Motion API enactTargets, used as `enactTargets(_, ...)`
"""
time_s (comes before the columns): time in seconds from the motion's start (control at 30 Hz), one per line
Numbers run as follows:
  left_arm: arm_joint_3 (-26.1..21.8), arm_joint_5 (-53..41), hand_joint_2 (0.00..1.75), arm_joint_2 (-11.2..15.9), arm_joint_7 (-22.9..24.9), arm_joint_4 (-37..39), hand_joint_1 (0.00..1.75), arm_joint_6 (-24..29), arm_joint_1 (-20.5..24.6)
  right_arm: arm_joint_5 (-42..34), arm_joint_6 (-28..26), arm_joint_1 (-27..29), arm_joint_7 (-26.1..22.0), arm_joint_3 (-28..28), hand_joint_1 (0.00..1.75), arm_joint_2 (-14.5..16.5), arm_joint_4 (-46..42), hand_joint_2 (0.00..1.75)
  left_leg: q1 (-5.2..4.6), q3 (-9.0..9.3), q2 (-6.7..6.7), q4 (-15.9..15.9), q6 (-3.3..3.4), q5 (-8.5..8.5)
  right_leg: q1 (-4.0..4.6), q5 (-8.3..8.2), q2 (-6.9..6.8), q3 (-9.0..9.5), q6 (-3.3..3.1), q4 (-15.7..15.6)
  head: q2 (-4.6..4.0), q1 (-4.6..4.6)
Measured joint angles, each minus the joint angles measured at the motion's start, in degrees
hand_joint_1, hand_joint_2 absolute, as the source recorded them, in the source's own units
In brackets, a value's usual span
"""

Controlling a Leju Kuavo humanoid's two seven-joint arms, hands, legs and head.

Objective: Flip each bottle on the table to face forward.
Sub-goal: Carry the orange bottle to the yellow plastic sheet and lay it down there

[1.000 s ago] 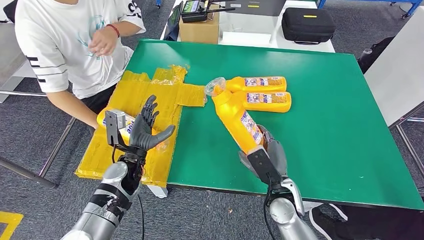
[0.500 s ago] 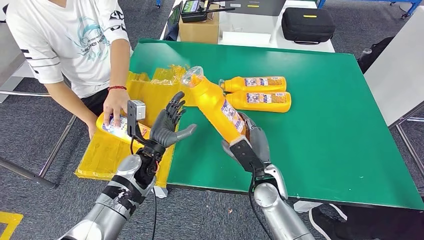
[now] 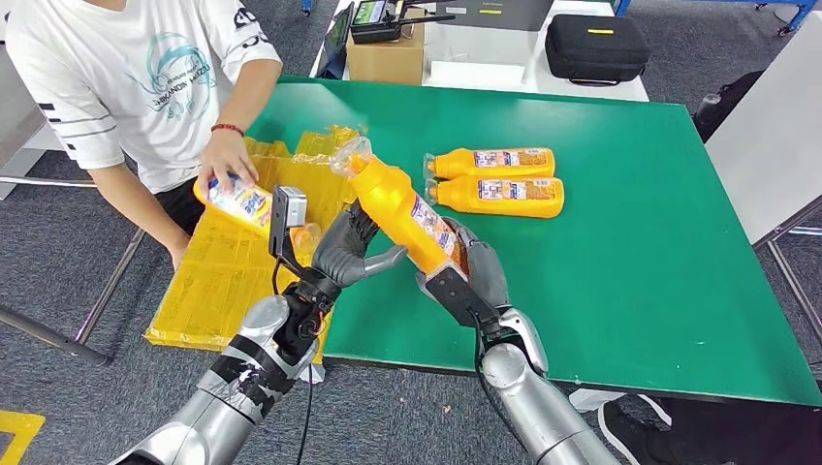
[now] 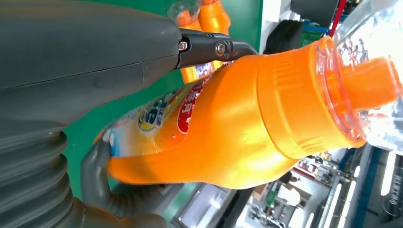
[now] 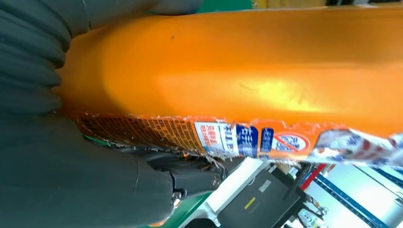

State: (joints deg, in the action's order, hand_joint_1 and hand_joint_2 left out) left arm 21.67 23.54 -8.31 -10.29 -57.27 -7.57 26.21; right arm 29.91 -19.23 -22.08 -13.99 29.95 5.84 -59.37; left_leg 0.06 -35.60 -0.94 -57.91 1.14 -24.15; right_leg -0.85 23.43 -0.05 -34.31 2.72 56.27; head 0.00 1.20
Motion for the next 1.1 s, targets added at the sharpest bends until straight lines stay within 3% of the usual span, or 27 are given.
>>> enactTargets(0.13, 1.2, 0.3, 1.75, -0.2, 0.5, -0.4, 0.00, 0.0, 0.2, 0.1, 0.1, -0.7, -0.4, 0.4, 1.75, 0.1, 1.6, 1.75, 0.00, 0.00, 0.00, 0.0, 0.00, 0.00, 0.00, 0.00, 0.00, 0.00, 0.00, 0.0, 0.00, 0.00)
enactTargets(0.27, 5.9, 3.3, 1.75, -1.1, 2.8, -2.1, 0.00, 0.7, 2.0, 5.7, -2.1, -4.6, -0.4, 3.0, 1.75, 0.9, 9.1, 1.75, 0.00, 0.01, 0.01, 0.0, 0.00, 0.00, 0.00, 0.00, 0.00, 0.01, 0.00, 0.0, 0.00, 0.00)
enactTargets(0.77, 6.7, 3.8, 1.75, -1.4, 3.2, -2.1, 0.00, 0.9, 3.1, 7.1, -3.1, -6.3, -0.5, 4.8, 1.75, 1.9, 12.8, 1.75, 0.00, 0.01, 0.01, 0.0, 0.00, 0.00, 0.00, 0.00, 0.01, 0.00, 0.00, 0.0, 0.00, 0.00)
enactTargets(1.03, 6.7, 3.9, 1.75, -1.5, 3.4, -1.0, 0.00, 2.6, 4.4, 12.2, -7.5, -7.3, 0.8, 6.4, 1.75, 3.1, 14.3, 1.75, 0.01, 0.01, 0.03, 0.0, 0.00, 0.00, 0.01, 0.00, 0.01, -0.02, 0.00, 0.0, 0.00, 0.00)
enactTargets(1.1, 6.7, 3.7, 1.75, -1.5, 3.3, -0.3, 0.87, 3.0, 4.9, 12.6, -8.1, -7.5, 0.7, 7.0, 1.75, 3.3, 14.5, 1.75, 0.01, 0.01, 0.03, 0.0, 0.00, 0.00, 0.01, 0.00, 0.02, -0.02, 0.00, 0.0, 0.00, 0.00)
